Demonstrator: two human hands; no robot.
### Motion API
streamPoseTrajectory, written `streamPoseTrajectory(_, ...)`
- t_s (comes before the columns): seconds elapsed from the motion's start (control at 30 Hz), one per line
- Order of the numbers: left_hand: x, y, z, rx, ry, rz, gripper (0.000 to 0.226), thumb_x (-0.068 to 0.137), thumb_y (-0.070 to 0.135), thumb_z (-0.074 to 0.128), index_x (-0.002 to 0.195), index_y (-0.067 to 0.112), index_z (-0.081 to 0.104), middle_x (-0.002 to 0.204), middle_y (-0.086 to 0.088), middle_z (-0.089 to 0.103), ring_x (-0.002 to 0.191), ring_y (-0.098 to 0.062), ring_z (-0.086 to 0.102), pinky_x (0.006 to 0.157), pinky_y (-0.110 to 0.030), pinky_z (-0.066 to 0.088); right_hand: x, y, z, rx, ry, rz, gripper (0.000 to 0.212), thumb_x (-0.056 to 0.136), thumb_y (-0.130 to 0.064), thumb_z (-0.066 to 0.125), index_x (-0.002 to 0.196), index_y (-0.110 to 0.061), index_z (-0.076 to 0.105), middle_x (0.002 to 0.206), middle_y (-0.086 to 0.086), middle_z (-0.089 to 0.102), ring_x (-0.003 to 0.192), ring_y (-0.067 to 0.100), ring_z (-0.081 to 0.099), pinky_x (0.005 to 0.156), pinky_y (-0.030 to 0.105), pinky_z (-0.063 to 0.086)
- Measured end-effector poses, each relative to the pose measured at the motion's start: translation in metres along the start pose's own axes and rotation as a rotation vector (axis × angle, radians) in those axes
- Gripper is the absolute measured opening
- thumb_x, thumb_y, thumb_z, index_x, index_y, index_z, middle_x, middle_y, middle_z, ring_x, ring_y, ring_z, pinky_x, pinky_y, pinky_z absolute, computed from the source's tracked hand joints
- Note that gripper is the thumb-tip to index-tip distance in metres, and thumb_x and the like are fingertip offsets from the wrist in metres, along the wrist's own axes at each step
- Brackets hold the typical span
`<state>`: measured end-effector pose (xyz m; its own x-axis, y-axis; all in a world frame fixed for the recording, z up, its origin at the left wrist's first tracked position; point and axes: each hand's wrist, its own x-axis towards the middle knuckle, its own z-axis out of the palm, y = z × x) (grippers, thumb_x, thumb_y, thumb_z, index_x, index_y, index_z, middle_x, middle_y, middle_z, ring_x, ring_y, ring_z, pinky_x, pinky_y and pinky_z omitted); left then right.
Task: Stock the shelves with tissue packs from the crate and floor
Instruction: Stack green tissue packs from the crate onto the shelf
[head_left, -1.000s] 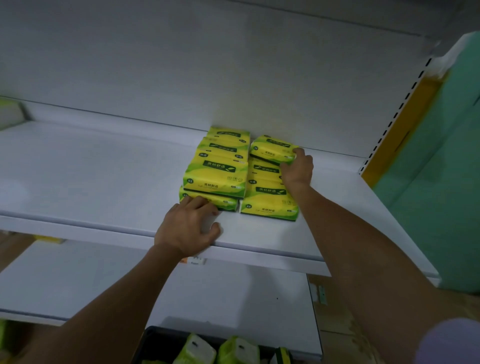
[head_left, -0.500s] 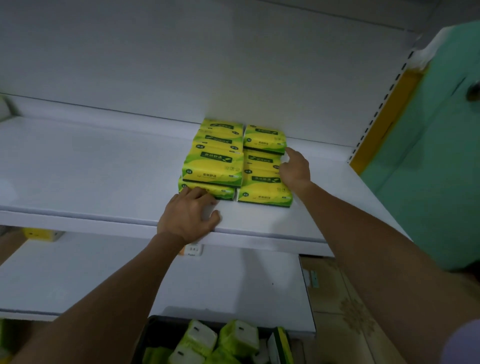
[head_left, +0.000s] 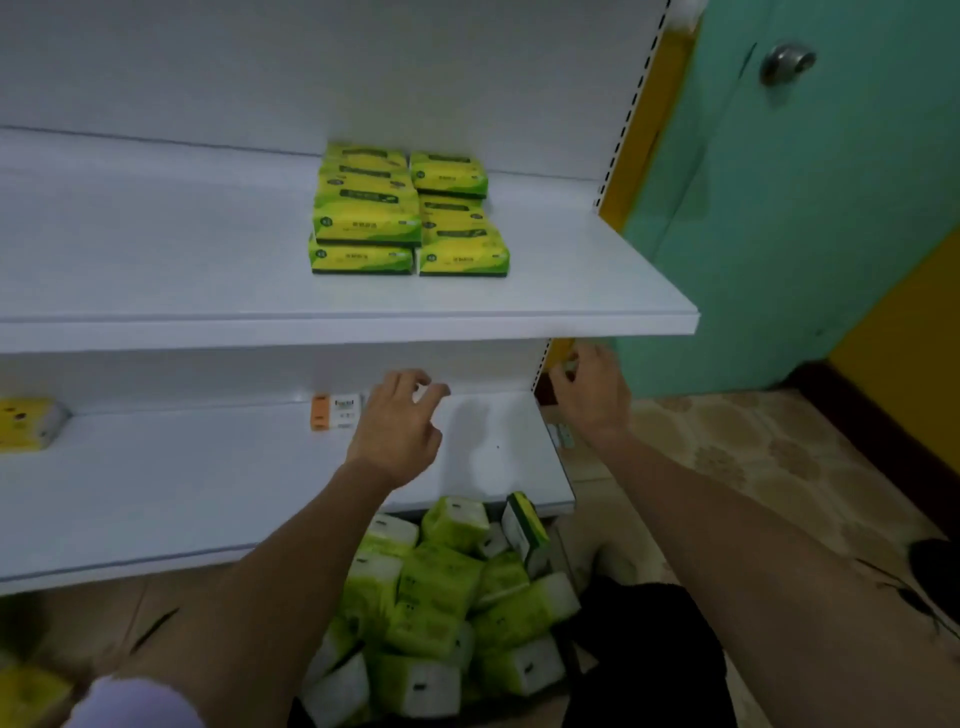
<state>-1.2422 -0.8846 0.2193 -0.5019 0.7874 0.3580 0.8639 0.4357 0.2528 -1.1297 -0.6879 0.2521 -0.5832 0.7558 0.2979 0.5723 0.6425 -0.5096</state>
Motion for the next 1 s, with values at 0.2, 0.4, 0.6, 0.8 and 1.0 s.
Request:
streamPoseTrajectory(0.2,-0.053,0.017,0.082,-0.126,-0.335,-0.104,0.045,0.088,0.021,0.046,0.133,0.019,0.045,0.132,-0.006,0.044,0.119,-0.026,0.040,0.096,-0.035,0.034,-0.058,0.067,0.064,0.085,-0.209,0.184,0.032,0.089,-0.016,0.057,0.116,0.000,0.054,0.114,0.020,0.057,0.102,0.033,0.055,0.081,0.033,0.042)
streamPoseTrajectory(0.4,-0.086,0.011,0.154,-0.266,-0.465,-0.171,0.065,0.074,0.041,0.027,0.123,0.011,0.056,0.120,-0.014,0.056,0.108,-0.036,0.052,0.085,-0.045,0.048,-0.101,0.126,0.135,-0.023,-0.487,0.340,0.045,0.093,-0.028,0.053,0.130,-0.005,0.043,0.124,0.020,0.051,0.108,0.036,0.054,0.087,0.041,0.048)
streamPoseTrajectory(0.6,-0.092,-0.004,0.197,-0.286,-0.555,-0.234,0.066,0.070,0.042,0.026,0.120,0.011,0.057,0.116,-0.015,0.057,0.104,-0.036,0.054,0.081,-0.042,0.049,-0.106,0.162,0.190,0.044,-0.534,0.527,0.073,0.091,-0.032,0.058,0.148,-0.007,0.019,0.145,0.018,0.037,0.129,0.036,0.040,0.102,0.043,0.038)
streamPoseTrajectory(0.8,-0.084,-0.011,0.212,-0.308,-0.559,-0.239,0.064,0.070,0.040,0.027,0.116,0.010,0.060,0.110,-0.015,0.060,0.101,-0.036,0.056,0.078,-0.042,0.049,-0.096,0.177,0.208,0.121,-0.585,0.670,0.032,0.090,-0.023,0.060,0.115,-0.003,0.058,0.107,0.022,0.063,0.100,0.037,0.060,0.083,0.041,0.051)
streamPoseTrajectory(1.0,-0.062,-0.013,0.179,-0.360,-0.530,-0.277,0.056,0.078,0.036,0.033,0.126,0.016,0.055,0.124,-0.012,0.052,0.115,-0.031,0.048,0.090,-0.037,0.042,-0.091,0.139,0.171,0.077,-0.571,0.357,0.020,0.089,-0.007,0.055,0.108,-0.004,0.061,0.103,0.021,0.064,0.098,0.037,0.059,0.080,0.042,0.049)
